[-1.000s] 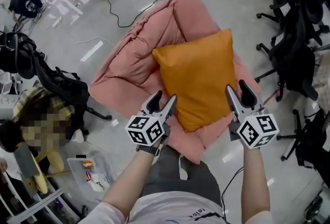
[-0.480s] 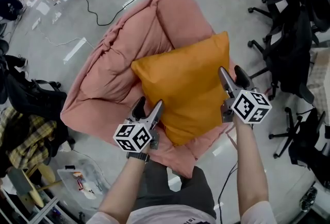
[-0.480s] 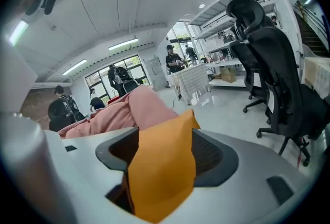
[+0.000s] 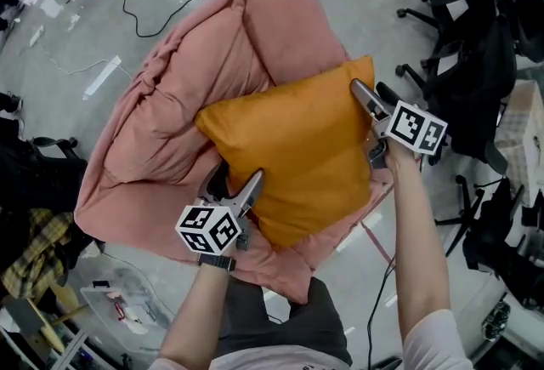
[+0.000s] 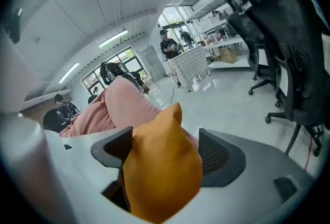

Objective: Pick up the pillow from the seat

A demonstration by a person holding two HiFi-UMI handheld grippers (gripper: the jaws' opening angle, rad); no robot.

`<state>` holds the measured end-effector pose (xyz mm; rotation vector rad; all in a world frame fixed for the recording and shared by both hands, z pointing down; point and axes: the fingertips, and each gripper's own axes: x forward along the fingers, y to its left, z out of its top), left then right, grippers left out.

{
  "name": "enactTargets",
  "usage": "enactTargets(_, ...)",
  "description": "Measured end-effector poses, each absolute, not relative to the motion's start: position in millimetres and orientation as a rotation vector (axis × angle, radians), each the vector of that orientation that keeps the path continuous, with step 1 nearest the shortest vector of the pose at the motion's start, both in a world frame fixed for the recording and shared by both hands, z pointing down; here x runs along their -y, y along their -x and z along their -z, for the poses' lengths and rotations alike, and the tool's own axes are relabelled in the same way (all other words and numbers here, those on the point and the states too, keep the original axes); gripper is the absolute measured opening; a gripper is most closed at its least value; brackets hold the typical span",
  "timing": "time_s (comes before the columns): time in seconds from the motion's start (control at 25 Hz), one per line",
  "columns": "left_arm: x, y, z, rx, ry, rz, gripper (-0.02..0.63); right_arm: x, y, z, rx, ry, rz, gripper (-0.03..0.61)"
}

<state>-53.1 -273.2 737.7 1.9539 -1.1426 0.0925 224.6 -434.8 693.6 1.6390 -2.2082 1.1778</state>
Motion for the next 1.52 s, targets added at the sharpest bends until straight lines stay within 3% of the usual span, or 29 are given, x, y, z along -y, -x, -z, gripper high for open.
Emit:
enactTargets(0.48,274,64,-750,1.235,-1.845,-0.086,0.403,444,-221,-705,2.188,-1.574,-1.130,0.365)
enactTargets(0.72,289,59,-763,1.150,-1.849,-0.069,0.402,443,-210,-702,2.197,-1.537,-0.969,0.245)
enactTargets(0.88,279,54,-757,1.107,-1.842,-0.076,0.285,429,-204,-701,2.200,-1.482,-0.862,0.167)
enactTargets(1.08,267,49,-740,1.106,-1.870,-0.094,0.215,414,-205,-691,2.214,-1.457,-0.781,0.124)
enactTargets(1.52,222,15,-660,1.065,-2.039,-0.147,0.175,348,-243,-601,2.287,-1.574,-0.669,0.101)
